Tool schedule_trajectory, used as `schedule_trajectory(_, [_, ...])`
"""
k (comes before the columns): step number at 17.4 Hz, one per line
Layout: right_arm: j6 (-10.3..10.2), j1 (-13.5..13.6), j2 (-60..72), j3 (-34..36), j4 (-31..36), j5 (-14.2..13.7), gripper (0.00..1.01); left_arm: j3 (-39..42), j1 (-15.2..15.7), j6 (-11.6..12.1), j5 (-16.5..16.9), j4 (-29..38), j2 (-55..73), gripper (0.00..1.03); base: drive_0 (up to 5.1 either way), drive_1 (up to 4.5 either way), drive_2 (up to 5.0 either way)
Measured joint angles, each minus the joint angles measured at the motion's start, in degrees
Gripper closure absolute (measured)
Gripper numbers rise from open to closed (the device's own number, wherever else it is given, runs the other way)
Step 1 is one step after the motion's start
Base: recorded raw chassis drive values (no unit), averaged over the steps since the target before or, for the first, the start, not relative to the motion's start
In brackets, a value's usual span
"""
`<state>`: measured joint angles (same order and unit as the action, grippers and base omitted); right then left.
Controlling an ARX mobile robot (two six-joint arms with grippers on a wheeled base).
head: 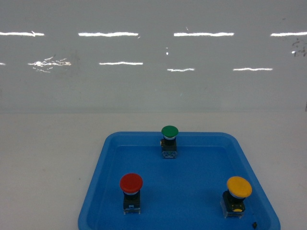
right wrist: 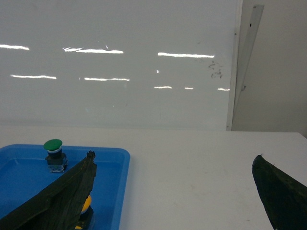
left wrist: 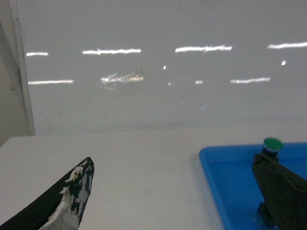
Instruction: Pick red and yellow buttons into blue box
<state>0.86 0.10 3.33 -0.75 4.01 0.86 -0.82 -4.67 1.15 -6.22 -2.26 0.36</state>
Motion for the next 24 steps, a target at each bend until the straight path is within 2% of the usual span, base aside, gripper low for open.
schedule_trajectory(2, [0.2, 1.0, 5.6, 0.0, 5.7, 0.2, 0.03, 0.0, 0.8, 0.5, 0.0, 3.6, 2.2, 0.05, 0.0, 0.00, 0.0])
schedule_trajectory(5, [0.2, 4.4, 20.4, -0.1, 19.4, 0.2, 0.03, -0.1, 1.4, 0.9, -0.3, 16.8, 17.8, 0.05, 0.0, 0.00, 0.0])
schedule_trajectory(7, [0.3, 5.7, 31.8, -1.0, 26.9, 2.2, 0.03, -2.1, 0.7, 0.9, -0.7, 24.9, 29.2, 0.05, 0.0, 0.00, 0.0])
schedule_trajectory(9, [1.4, 6.7, 45.5, -5.5, 32.7, 5.5, 0.03, -8.5, -1.3, 1.6, -0.5, 30.6, 42.6, 0.05, 0.0, 0.00, 0.0])
schedule_trajectory(11, [2.2, 7.1, 54.5, -10.6, 31.2, 7.2, 0.03, -14.3, -1.8, 1.6, 0.8, 27.6, 51.5, 0.05, 0.0, 0.00, 0.0])
schedule_trajectory(12, [2.7, 7.1, 58.3, -12.8, 30.1, 7.7, 0.03, -16.8, -2.4, 1.6, 0.4, 26.4, 56.2, 0.05, 0.0, 0.00, 0.0])
schedule_trajectory(13, [3.6, 7.4, 62.0, -15.0, 29.5, 8.8, 0.03, -19.3, -2.6, 0.9, 1.3, 25.0, 60.0, 0.05, 0.0, 0.00, 0.0])
schedule_trajectory(14, [4.5, 7.5, 66.7, -17.4, 30.7, 9.2, 0.03, -22.3, -3.5, 1.0, 1.3, 25.1, 64.2, 0.05, 0.0, 0.00, 0.0])
schedule_trajectory(15, [4.9, 8.3, 72.3, -20.9, 30.4, 10.3, 0.03, -25.4, -4.1, 1.9, 0.9, 27.2, 68.5, 0.05, 0.0, 0.00, 0.0])
schedule_trajectory(16, [5.2, 8.9, 74.6, -22.2, 30.7, 10.4, 0.03, -26.4, -4.4, 2.5, 0.7, 28.3, 70.3, 0.05, 0.0, 0.00, 0.0])
schedule_trajectory(17, [5.2, 10.3, 79.2, -24.7, 30.5, 11.5, 0.03, -27.8, -4.5, 4.0, 0.2, 30.5, 73.7, 0.05, 0.0, 0.00, 0.0])
schedule_trajectory(19, [5.6, 12.3, 84.1, -26.8, 31.5, 10.6, 0.03, -27.9, -4.6, 5.8, -1.4, 32.8, 76.5, 0.05, 0.0, 0.00, 0.0])
schedule_trajectory(21, [5.7, 14.5, 87.8, -27.4, 33.5, 9.3, 0.03, -27.9, -4.6, 7.0, -1.6, 32.9, 76.7, 0.05, 0.0, 0.00, 0.0])
schedule_trajectory(22, [6.0, 15.1, 88.3, -27.1, 34.2, 8.1, 0.03, -27.9, -4.6, 7.2, -1.7, 33.1, 76.6, 0.05, 0.0, 0.00, 0.0])
schedule_trajectory(24, [6.3, 15.3, 88.0, -27.1, 34.9, 7.8, 0.03, -27.9, -4.5, 7.7, -1.8, 33.0, 76.5, 0.05, 0.0, 0.00, 0.0])
